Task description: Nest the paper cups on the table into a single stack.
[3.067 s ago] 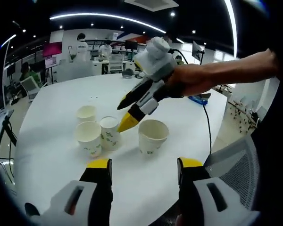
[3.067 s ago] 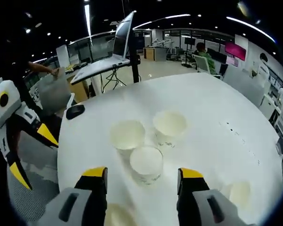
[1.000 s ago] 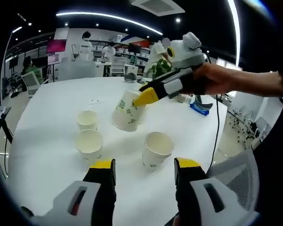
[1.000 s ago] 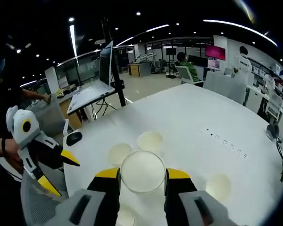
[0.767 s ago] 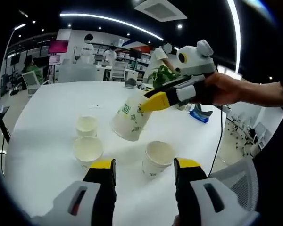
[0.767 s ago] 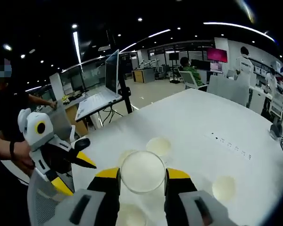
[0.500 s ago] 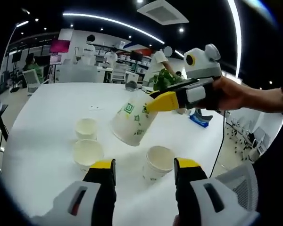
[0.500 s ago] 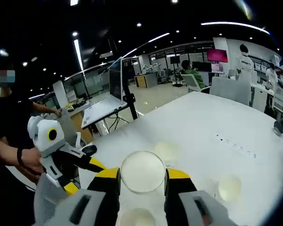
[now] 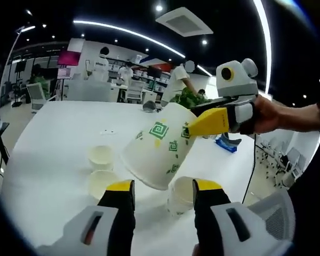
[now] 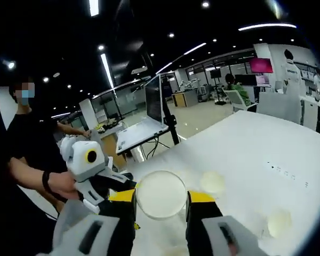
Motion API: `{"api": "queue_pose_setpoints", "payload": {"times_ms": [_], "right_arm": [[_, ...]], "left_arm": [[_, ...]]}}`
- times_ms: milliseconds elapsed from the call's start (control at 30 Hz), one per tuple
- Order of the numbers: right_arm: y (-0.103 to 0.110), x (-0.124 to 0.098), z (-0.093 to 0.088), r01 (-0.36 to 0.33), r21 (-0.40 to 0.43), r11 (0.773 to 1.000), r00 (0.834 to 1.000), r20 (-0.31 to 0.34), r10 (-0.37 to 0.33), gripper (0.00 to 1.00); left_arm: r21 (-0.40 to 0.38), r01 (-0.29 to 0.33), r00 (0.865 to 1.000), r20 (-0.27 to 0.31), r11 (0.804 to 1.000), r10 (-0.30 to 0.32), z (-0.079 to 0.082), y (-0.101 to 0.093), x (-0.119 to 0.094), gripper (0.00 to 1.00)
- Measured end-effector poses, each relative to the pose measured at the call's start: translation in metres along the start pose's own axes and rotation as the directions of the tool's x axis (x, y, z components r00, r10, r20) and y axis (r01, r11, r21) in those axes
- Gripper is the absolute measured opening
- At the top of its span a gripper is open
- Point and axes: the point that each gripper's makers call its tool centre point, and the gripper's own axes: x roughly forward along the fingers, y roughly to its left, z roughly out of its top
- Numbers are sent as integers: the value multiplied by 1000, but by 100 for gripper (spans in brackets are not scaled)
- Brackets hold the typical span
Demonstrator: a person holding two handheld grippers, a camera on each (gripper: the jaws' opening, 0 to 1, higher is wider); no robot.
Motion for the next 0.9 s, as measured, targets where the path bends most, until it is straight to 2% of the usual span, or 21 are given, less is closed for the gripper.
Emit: {"api": "queue_pose_setpoints", "payload": {"times_ms": [133,233,533,800,900], "right_arm": [[11,2,1,-43,3,999,999,-1,43,35],[23,1,2,-92,31,995,996,7,92,35],[34,-5,6,-151,90,984,988,26,149,35],[33,-7,-18,-200,114,973,977,-49,207,36],[35,-7,-25,-212,103,972,972,-78,221,37]], "left_arm": [[17,17,1000,4,1000,-17,-1,-2,1,36],[64,46,999,-2,997,-46,-2,-6,2,32],[97,74,997,29,993,-77,5,-10,1,21],[106,109,993,41,988,-114,6,-17,-3,18],[136,133,990,21,982,-137,3,-24,-6,16]]}}
